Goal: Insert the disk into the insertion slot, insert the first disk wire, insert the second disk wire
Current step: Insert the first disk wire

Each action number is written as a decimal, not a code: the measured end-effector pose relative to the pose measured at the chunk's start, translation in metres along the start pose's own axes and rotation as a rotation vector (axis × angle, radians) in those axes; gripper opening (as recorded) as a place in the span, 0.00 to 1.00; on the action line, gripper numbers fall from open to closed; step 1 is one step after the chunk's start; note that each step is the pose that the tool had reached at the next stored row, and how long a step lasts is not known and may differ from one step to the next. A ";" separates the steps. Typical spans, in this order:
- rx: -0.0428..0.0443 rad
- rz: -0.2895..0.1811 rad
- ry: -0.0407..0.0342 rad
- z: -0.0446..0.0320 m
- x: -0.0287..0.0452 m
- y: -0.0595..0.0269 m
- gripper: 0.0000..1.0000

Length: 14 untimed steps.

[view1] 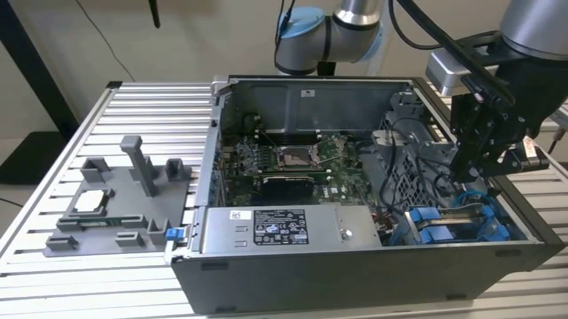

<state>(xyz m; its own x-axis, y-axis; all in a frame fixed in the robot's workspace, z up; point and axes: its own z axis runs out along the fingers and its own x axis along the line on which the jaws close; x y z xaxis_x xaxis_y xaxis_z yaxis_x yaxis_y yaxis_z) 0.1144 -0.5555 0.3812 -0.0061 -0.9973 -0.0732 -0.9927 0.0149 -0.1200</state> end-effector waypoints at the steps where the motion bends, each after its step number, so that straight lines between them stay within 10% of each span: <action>1: 0.0000 0.000 0.0000 0.0000 0.0000 0.0000 0.00; 14: 0.0000 0.001 -0.0002 0.0009 0.0004 0.0000 0.00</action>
<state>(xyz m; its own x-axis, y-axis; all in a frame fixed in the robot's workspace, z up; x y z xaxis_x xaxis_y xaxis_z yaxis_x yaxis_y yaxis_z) 0.1146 -0.5558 0.3803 -0.0066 -0.9973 -0.0735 -0.9927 0.0154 -0.1200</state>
